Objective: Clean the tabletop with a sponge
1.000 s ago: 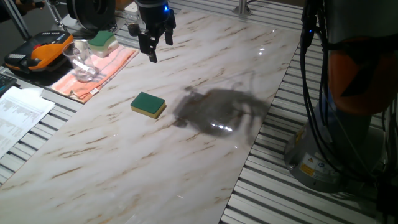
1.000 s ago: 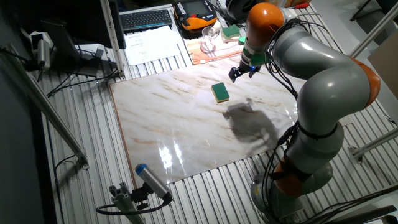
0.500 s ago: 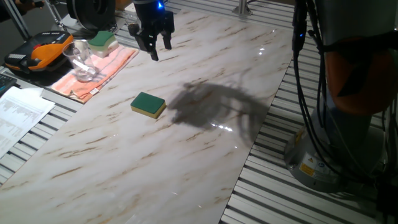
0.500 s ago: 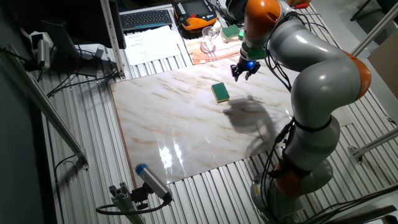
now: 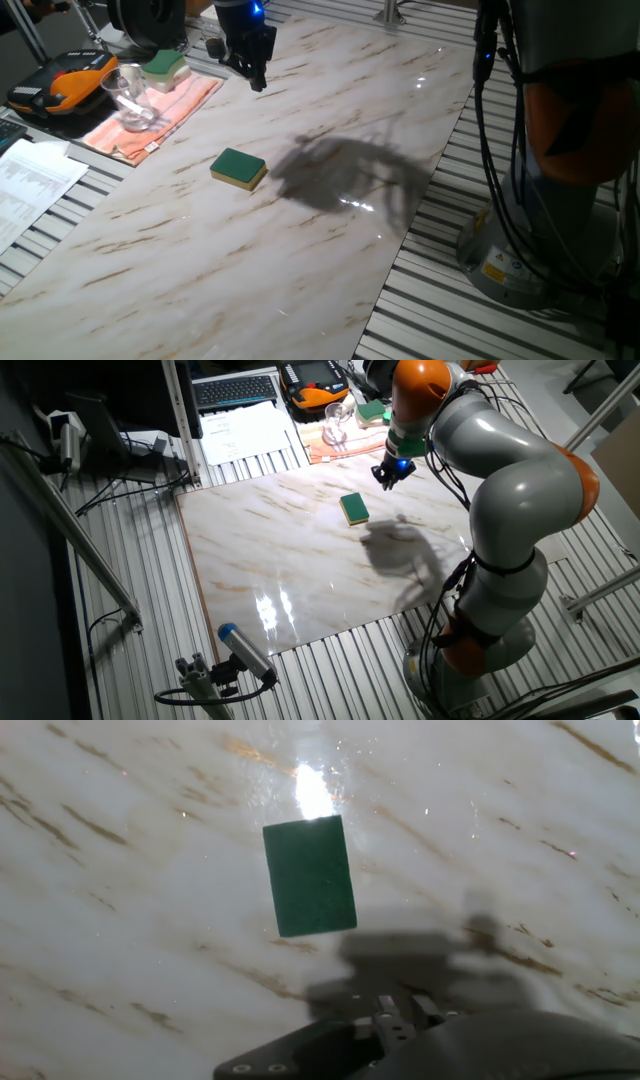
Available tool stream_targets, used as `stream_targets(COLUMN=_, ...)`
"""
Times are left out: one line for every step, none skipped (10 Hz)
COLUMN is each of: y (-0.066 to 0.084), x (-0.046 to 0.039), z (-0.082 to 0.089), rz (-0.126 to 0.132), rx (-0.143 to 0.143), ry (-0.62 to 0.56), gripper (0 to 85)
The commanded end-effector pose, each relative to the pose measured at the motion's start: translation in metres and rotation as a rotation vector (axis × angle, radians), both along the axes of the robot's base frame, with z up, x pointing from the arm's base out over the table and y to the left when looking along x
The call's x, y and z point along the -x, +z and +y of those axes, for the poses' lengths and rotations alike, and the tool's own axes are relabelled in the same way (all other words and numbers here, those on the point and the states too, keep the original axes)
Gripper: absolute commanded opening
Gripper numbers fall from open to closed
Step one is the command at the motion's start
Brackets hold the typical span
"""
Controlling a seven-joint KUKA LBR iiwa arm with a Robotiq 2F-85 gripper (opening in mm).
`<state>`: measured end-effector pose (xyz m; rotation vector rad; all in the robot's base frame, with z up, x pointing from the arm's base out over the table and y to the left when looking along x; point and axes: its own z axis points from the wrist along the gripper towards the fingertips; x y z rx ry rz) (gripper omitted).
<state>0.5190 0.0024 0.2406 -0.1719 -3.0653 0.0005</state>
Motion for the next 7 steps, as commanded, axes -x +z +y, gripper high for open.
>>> stream_targets(y=-0.0001, x=-0.0003, z=0.0, rz=-0.005, rx=0.001, ry=0.002, gripper=0.0)
stream_targets(y=-0.0004, x=-0.0009, z=0.0, rz=-0.008, rx=0.001, ry=0.004, gripper=0.0)
stream_targets(y=-0.0008, x=-0.0016, z=0.0, rz=-0.011, rx=0.001, ry=0.004, gripper=0.0)
stream_targets(y=-0.0022, x=-0.0032, z=0.0, rz=-0.011, rx=0.001, ry=0.004, gripper=0.0)
stream_targets(y=-0.0046, x=-0.005, z=0.0006, rz=-0.01, rx=-0.002, ry=-0.002, gripper=0.0)
stream_targets(y=-0.0067, x=-0.0067, z=0.001, rz=-0.011, rx=0.003, ry=-0.004, gripper=0.0)
stream_targets(y=-0.0069, x=-0.0088, z=0.0024, rz=-0.014, rx=0.003, ry=-0.007, gripper=0.0)
